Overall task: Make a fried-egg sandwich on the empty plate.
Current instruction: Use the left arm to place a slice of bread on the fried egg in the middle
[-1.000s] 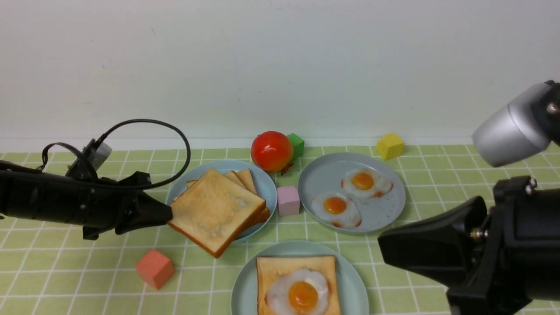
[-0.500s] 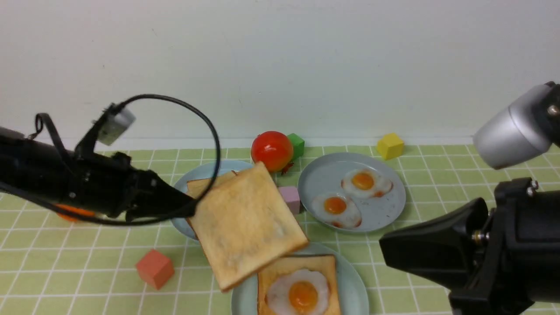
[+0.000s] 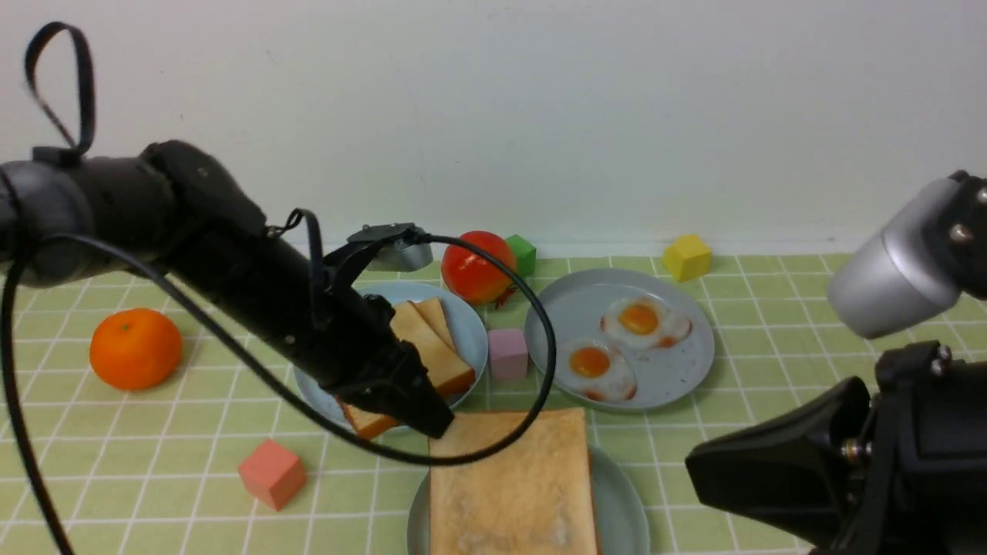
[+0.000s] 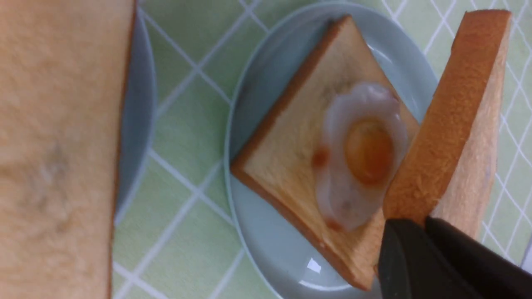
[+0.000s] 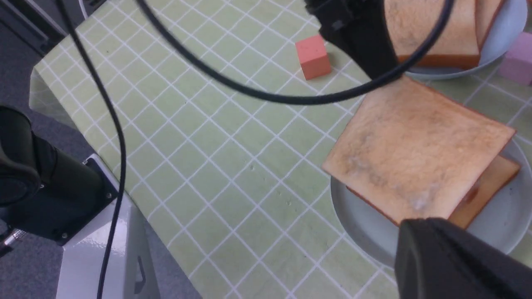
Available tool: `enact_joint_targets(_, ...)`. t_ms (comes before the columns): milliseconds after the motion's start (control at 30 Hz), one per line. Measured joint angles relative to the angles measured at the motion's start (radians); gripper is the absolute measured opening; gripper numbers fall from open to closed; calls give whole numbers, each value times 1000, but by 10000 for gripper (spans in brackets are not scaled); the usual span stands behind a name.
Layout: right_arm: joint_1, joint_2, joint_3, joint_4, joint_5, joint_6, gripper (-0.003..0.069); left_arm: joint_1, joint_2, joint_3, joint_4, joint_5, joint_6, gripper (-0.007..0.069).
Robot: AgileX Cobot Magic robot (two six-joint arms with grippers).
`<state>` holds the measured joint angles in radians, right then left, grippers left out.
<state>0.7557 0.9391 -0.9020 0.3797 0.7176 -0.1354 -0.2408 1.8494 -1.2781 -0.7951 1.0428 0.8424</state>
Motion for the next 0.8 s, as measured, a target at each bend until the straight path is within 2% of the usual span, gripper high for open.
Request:
enact_joint_targets(133,0,0,0,0,20,0,23,0,87,-99,15,53,-48,0)
enact_joint_targets(600,0,0,0,-1,39,0,45,0,144,-109,19,47,-74,15)
enact_joint_targets(800,0,0,0,-1,39,0,59,0,144,-109,18,17,-114,110)
